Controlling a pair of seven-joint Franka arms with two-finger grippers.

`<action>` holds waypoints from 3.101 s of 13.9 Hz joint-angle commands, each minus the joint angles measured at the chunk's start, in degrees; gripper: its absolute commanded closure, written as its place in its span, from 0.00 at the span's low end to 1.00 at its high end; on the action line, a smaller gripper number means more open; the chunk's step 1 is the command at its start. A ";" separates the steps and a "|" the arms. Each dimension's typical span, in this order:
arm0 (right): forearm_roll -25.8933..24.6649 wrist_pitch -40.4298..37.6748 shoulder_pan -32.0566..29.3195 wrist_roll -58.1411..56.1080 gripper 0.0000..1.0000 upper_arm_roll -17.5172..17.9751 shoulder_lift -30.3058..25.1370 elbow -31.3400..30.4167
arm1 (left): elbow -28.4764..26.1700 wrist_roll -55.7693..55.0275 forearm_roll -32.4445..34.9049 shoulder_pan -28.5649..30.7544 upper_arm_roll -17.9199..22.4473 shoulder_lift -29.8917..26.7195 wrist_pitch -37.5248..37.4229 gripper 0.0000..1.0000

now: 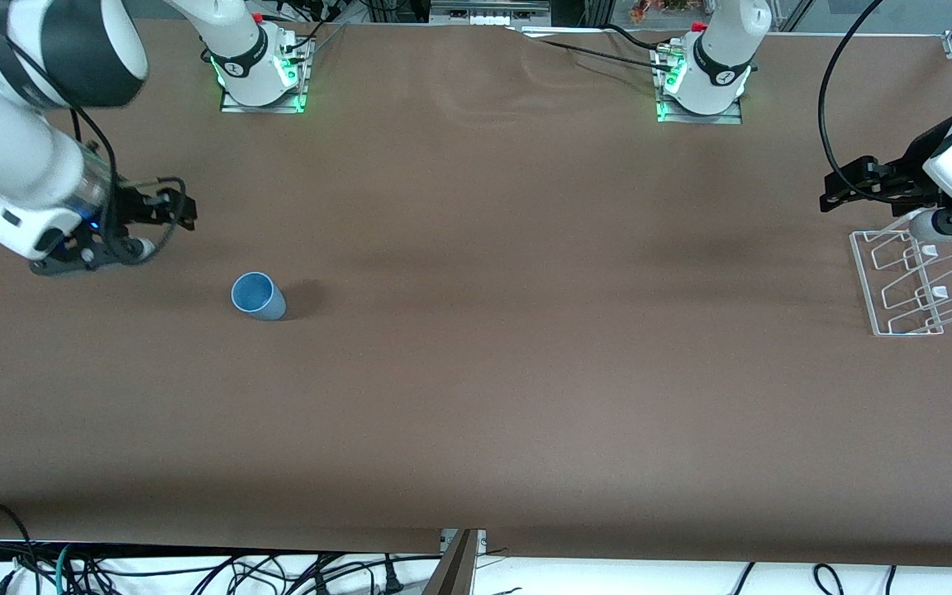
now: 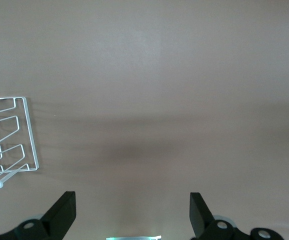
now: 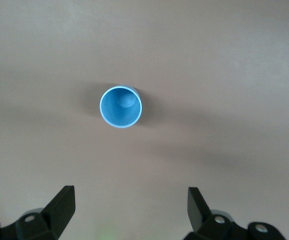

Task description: Transfer cup to left arm and place on rack

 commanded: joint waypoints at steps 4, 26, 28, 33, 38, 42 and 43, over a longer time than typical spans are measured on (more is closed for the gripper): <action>-0.27 15.31 -0.01 -0.15 0.01 0.21 2.39 -12.22 | 1.58 -0.79 0.00 -0.53 -1.52 1.06 -1.34 0.00; 2.19 30.64 -1.33 0.90 1.00 -0.32 13.46 -17.35 | -4.05 30.11 -16.52 -2.55 -2.41 5.36 3.83 0.00; 3.15 25.22 -1.24 1.17 1.00 0.12 13.20 -14.37 | -4.31 37.67 -16.88 -2.47 -2.41 5.71 5.32 0.00; 16.22 5.34 3.05 9.49 1.00 0.30 13.81 -0.66 | -7.90 58.83 -20.64 -2.38 -2.41 6.68 11.38 0.00; 38.52 3.65 12.81 28.03 1.00 0.39 15.30 5.94 | -10.46 73.89 -29.08 -2.29 -2.41 9.84 16.32 0.00; 56.22 3.65 16.60 44.89 1.00 0.38 17.58 11.91 | -11.08 82.51 -31.37 -2.38 -2.41 11.60 18.16 0.00; 57.55 4.00 17.82 49.81 1.00 0.39 17.94 13.49 | -11.34 84.10 -32.95 -2.38 -2.41 12.30 18.69 0.00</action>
